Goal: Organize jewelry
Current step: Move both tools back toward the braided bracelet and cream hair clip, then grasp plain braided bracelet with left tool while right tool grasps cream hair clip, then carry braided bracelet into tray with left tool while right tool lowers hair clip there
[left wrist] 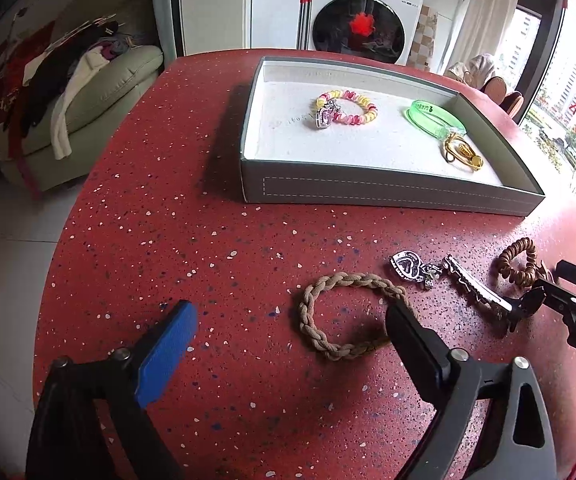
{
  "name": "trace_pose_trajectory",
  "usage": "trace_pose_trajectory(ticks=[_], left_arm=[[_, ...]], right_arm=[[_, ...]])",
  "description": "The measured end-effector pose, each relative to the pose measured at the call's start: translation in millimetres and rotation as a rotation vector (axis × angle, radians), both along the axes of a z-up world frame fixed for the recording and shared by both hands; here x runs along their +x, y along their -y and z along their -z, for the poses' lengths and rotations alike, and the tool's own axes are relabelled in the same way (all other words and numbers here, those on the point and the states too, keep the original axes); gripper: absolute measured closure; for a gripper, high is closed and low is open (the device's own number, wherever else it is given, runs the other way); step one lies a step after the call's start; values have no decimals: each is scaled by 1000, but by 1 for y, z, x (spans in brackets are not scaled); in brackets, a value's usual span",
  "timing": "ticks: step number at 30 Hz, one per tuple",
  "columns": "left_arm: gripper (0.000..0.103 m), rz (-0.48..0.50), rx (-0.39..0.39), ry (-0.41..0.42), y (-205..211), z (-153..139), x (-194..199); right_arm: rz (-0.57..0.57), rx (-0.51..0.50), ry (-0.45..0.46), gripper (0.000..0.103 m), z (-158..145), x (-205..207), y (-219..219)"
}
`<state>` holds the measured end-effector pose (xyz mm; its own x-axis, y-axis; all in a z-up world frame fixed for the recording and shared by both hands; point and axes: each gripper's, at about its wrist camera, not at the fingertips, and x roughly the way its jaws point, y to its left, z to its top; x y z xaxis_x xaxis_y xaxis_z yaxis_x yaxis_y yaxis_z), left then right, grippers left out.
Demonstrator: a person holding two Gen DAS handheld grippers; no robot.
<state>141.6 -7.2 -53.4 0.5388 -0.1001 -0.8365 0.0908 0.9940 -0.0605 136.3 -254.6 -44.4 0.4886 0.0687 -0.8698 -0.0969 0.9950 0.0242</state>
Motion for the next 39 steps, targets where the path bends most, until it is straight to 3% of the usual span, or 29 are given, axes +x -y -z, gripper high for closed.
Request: trace_pose_trajectory(ticks=[4, 9, 13, 14, 15, 17, 18, 19, 26, 39], left_arm=[[3, 21, 21, 12, 6, -1, -2], [17, 61, 33, 25, 14, -5, -6], [30, 79, 34, 32, 16, -7, -8], [37, 84, 34, 34, 17, -8, -9], [49, 89, 36, 37, 18, -9, -9], [59, 102, 37, 37, 19, -10, -9], [76, 106, 40, 39, 20, -10, -10], [79, 114, 36, 38, 20, -10, -10], [79, 131, -22, 50, 13, -17, -19], [79, 167, -103, 125, 9, -63, -27]], right_arm=[[-17, 2, -3, 36, -1, 1, 0], [-50, 10, -14, 46, -3, 3, -4], [-51, 8, -14, 71, -5, 2, -7], [-46, 12, -14, 82, -5, 1, -6], [-39, 14, -15, 82, -5, 1, -6], [-28, 16, -12, 82, -5, 0, -5], [-20, 19, -10, 82, -6, -1, -4], [-13, 29, -9, 82, -6, -3, -3], [32, 107, 14, 82, -19, -13, 11], [51, 215, 74, 82, -47, -18, 22]])
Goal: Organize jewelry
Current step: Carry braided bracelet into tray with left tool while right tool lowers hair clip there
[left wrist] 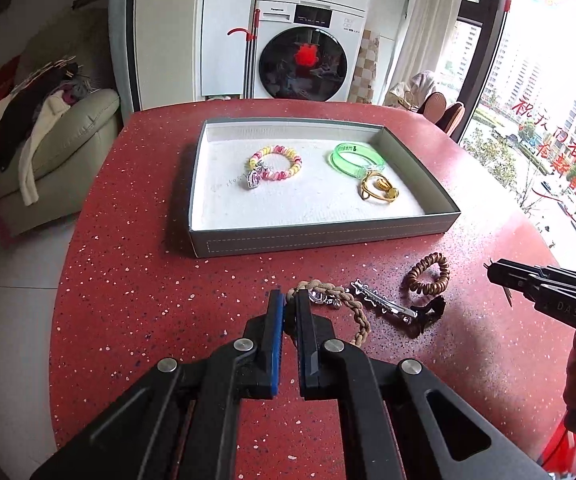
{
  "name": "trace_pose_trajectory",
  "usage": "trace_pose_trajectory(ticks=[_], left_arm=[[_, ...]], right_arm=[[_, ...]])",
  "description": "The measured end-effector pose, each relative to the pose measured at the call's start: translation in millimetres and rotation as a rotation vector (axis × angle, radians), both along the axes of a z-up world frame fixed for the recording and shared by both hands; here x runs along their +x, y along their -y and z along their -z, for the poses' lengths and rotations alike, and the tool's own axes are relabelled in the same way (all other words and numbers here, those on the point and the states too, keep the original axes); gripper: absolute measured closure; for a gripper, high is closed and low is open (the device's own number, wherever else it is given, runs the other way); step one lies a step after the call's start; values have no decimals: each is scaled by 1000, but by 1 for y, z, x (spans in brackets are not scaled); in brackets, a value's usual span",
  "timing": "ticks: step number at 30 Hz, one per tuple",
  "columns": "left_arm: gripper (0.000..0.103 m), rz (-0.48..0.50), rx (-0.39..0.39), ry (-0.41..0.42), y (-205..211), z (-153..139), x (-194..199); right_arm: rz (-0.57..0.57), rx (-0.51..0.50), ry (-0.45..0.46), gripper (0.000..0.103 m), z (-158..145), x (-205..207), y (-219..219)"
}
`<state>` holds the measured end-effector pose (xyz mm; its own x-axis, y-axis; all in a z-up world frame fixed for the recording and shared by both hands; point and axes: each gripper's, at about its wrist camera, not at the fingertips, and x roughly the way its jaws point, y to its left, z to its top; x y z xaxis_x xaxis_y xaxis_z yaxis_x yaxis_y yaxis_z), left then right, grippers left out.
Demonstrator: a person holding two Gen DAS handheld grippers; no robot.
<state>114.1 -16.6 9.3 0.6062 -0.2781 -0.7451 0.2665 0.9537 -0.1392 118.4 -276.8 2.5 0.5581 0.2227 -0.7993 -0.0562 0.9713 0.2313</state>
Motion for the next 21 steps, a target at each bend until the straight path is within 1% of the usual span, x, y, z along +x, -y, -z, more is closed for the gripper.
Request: trace_pose_trajectory(ticks=[4, 7, 12, 17, 21], left_arm=[[79, 11, -18, 33, 1, -18, 5], [79, 15, -18, 60, 2, -30, 14], [79, 24, -13, 84, 6, -44, 40], [79, 27, -15, 92, 11, -53, 72], [79, 17, 15, 86, 17, -51, 100]], right_arm=[[-7, 20, 29, 82, -13, 7, -3], [-15, 11, 52, 82, -23, 18, -6], [-26, 22, 72, 82, -34, 45, -12], [-34, 34, 65, 82, -33, 76, -16], [-35, 28, 46, 82, -25, 102, -20]])
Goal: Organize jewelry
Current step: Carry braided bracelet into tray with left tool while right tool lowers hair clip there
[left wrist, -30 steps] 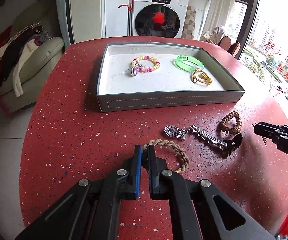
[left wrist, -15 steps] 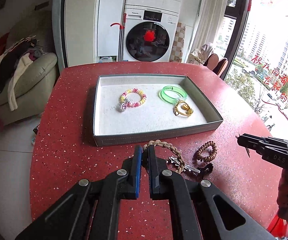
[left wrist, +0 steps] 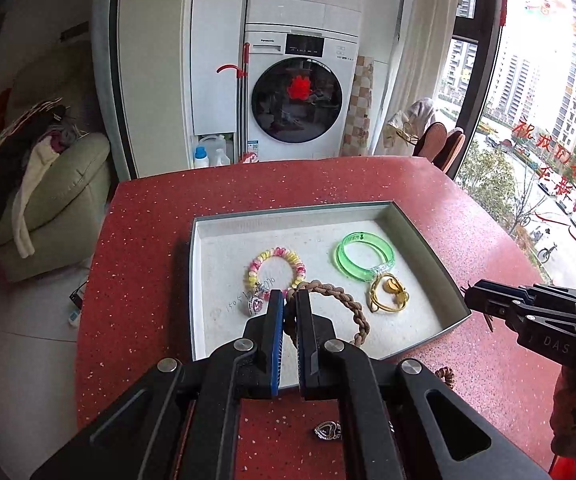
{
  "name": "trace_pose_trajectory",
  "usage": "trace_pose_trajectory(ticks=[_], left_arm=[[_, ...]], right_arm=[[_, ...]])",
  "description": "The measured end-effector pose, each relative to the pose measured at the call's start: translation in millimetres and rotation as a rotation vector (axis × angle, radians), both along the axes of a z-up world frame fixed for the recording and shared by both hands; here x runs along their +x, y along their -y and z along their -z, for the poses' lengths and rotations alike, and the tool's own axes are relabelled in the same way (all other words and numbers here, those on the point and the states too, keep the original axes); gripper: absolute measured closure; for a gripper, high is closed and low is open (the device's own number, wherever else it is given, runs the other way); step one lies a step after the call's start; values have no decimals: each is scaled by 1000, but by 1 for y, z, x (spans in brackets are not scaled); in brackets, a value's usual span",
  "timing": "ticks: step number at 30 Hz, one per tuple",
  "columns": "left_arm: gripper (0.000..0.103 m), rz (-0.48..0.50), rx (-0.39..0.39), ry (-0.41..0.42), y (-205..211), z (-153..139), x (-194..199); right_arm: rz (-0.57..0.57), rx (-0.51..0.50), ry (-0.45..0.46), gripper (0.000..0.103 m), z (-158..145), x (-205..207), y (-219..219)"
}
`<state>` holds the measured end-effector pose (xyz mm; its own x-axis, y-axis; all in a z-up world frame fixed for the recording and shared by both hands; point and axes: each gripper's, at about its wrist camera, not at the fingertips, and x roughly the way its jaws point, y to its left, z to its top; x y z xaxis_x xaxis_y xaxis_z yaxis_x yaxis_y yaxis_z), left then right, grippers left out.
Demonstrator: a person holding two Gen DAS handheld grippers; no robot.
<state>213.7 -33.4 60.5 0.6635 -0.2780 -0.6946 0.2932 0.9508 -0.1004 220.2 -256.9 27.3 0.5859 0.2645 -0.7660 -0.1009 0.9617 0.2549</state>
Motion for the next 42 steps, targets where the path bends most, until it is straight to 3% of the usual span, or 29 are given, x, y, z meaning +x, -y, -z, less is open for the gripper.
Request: trace_pose_trajectory(ticks=[7, 13, 19, 23, 33, 36, 37, 38, 39, 42], left_arm=[[79, -15, -4, -41, 10, 12, 39], [79, -25, 20, -96, 24, 43, 58], [79, -28, 86, -122, 35, 71, 63], [79, -19, 155, -97, 43, 78, 61], [78, -22, 269, -81, 53, 94, 57], [78, -34, 271, -79, 51, 97, 57], [78, -40, 273, -80, 51, 97, 57], [78, -42, 271, -84, 50, 97, 57], [78, -42, 266, -87, 49, 96, 57], [78, -46, 251, -81, 46, 93, 55]], right_arm=[[24, -7, -35, 82, 19, 36, 2], [60, 0, -64, 82, 38, 58, 4], [71, -9, -94, 82, 59, 68, 3], [70, -18, -108, 82, 68, 69, 1], [61, -32, -97, 81, 68, 69, -3], [52, -12, -98, 73, 67, 68, -4], [51, -6, -98, 67, 67, 68, -3], [54, 3, -97, 51, 66, 68, -2], [57, 16, -91, 46, 65, 67, -1], [65, 50, -75, 43, 60, 62, 3]])
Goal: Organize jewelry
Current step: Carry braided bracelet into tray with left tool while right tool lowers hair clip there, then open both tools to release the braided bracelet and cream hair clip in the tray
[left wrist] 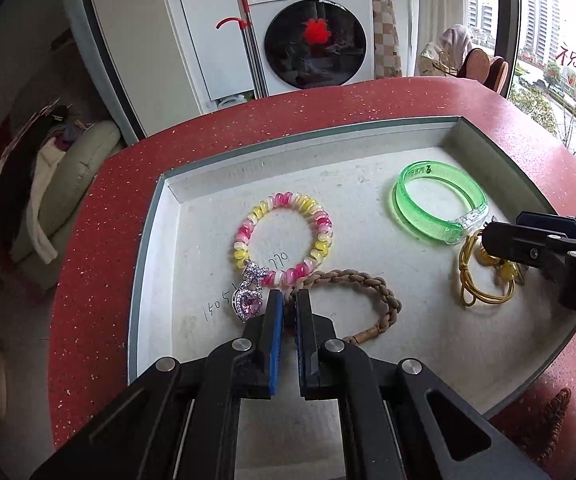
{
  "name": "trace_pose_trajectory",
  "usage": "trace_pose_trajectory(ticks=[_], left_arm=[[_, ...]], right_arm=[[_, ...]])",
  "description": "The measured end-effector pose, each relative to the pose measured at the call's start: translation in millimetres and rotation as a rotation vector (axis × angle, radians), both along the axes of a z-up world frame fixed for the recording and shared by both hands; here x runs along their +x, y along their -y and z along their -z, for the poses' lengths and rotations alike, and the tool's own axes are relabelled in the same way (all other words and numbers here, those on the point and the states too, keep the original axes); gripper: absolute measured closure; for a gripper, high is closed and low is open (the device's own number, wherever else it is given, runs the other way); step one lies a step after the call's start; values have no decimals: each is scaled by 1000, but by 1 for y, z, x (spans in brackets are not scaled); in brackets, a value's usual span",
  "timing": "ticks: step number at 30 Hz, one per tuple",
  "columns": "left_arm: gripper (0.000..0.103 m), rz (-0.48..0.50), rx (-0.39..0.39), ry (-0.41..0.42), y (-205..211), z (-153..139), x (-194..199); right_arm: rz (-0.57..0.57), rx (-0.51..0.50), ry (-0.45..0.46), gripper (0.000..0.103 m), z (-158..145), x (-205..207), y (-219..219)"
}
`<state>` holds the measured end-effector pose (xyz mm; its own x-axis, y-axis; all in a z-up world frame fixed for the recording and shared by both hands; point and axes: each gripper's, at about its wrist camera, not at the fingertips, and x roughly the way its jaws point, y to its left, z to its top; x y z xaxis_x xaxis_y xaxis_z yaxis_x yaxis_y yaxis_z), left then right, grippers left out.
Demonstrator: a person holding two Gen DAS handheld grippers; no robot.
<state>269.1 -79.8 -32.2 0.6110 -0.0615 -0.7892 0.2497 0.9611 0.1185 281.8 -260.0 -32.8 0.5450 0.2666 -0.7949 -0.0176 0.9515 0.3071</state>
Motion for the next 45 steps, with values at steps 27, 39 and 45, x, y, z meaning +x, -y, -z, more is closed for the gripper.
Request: trace_pose_trajectory(ticks=[27, 39, 45], left_arm=[[78, -13, -54, 8, -6, -9, -2], [0, -17, -65, 58, -6, -21, -3], [0, -23, -91, 95, -11, -38, -17]], right_arm=[[31, 76, 82, 32, -33, -43, -2], [48, 105, 99, 23, -39, -62, 3], [62, 102, 194, 0, -54, -84, 4]])
